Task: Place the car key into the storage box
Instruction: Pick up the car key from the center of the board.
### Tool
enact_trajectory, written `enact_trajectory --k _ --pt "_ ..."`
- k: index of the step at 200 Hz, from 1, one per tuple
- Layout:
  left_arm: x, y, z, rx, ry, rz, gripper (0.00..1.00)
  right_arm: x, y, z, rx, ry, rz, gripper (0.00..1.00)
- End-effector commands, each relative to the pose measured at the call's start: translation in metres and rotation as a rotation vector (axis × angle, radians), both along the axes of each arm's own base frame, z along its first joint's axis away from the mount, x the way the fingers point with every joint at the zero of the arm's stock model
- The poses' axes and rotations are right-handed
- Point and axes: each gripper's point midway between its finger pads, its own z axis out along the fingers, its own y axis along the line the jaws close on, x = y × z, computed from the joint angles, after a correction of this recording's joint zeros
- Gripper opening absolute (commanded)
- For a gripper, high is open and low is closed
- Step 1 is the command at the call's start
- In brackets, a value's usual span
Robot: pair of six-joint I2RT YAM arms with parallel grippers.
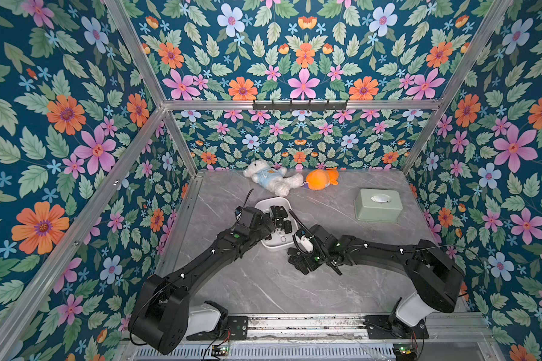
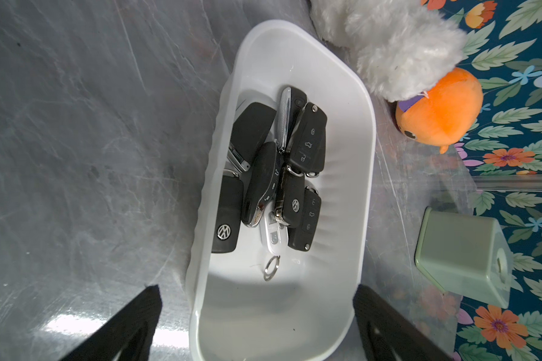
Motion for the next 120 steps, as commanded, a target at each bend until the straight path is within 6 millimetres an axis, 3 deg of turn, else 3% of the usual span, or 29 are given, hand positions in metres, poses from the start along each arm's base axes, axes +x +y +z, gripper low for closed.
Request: enact_trajectory --k 1,65,120 --pt "0.003 0.005 -0.001 0.008 -0.006 0.032 0.99 -0.002 -0.006 -0.015 -0.109 -0.038 0.066 0.91" --pt "-0.005 0.012 -0.004 0.018 -0.001 0.05 0.99 -0.001 0.002 -0.028 -0.182 -0.049 0.109 0.85" --pt "-0.015 0.026 -0.003 0.035 -0.01 0.082 0.99 -0.001 0.015 -0.035 -0.233 -0.071 0.169 0.71"
